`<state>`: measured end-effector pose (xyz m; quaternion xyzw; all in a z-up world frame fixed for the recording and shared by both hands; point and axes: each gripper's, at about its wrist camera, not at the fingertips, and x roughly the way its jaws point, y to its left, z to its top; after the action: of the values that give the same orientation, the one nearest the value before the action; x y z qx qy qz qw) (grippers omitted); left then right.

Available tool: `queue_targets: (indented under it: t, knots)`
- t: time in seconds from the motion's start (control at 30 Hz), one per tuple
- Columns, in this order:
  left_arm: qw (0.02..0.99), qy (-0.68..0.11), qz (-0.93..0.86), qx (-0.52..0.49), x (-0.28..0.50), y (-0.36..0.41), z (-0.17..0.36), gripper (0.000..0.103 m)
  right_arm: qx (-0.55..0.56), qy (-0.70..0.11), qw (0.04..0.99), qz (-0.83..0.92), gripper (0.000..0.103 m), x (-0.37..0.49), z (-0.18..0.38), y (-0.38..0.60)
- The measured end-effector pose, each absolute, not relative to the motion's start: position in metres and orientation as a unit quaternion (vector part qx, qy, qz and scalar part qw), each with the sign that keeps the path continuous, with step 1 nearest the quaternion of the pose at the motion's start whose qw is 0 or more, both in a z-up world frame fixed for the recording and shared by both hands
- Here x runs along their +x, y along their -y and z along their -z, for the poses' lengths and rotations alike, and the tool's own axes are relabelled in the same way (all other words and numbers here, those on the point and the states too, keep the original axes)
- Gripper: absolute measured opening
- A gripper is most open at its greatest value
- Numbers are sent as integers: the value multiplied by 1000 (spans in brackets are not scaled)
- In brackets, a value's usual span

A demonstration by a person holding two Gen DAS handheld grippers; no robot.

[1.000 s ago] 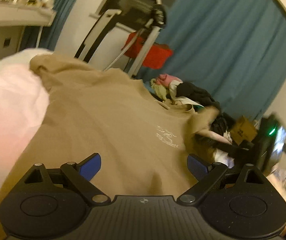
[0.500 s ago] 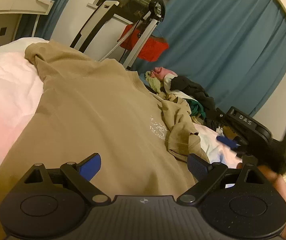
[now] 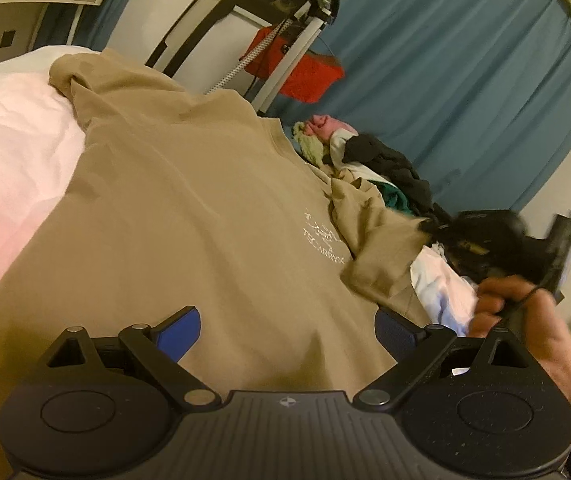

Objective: Fold clothes

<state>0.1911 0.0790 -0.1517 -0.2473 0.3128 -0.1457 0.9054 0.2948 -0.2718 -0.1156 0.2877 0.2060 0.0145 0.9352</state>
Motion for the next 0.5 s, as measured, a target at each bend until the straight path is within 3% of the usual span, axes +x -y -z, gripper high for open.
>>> queue_targets:
  t: [0.13, 0.33, 0.47, 0.5]
  knots:
    - [903, -313, 142, -258, 192, -81, 152, 95, 276, -182, 943, 28, 3, 293, 91, 322]
    - [909, -312, 143, -235, 192, -75, 153, 95, 160, -178, 959, 153, 4, 319, 62, 387]
    - [914, -310, 145, -218, 193, -69, 155, 96, 166, -196, 946, 200, 8, 321, 76, 424]
    - [915, -310, 145, -212, 194, -67, 155, 96, 193, -200, 941, 194, 15, 313, 84, 432]
